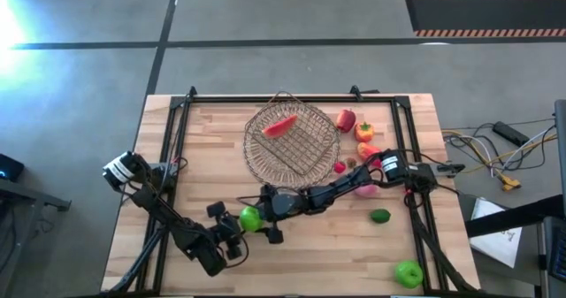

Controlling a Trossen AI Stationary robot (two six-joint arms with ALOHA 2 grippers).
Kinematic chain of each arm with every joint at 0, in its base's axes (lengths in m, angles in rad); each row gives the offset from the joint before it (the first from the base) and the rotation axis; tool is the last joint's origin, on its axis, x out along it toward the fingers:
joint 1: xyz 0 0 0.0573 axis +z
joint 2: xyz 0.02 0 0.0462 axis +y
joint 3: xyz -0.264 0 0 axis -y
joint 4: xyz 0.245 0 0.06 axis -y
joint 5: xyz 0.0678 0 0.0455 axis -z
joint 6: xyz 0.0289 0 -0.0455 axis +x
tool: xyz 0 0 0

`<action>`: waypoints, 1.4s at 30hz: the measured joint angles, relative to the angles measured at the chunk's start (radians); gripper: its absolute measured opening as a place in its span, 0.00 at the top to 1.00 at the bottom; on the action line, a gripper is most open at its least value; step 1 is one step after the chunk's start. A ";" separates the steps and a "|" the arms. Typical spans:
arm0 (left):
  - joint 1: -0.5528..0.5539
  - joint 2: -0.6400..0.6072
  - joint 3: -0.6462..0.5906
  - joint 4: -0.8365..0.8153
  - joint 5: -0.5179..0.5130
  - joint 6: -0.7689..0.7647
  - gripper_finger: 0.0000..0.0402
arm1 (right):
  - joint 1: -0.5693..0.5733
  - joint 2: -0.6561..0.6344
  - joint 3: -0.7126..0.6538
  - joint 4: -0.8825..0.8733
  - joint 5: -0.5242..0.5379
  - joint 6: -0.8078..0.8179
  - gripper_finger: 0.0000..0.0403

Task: Build produce basket
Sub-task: Put the left green apple into the gold wire basket

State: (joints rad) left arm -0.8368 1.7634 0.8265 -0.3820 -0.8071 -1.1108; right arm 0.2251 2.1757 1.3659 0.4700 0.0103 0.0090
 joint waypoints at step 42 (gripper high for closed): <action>0.006 -0.001 -0.003 -0.018 -0.118 -0.008 0.51 | -0.469 -0.475 -0.077 -0.810 0.248 -0.212 0.20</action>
State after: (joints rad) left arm -0.8303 1.7626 0.8235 -0.4004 -0.9248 -1.1187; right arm -0.2442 1.7012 1.2892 -0.3398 0.2581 -0.2030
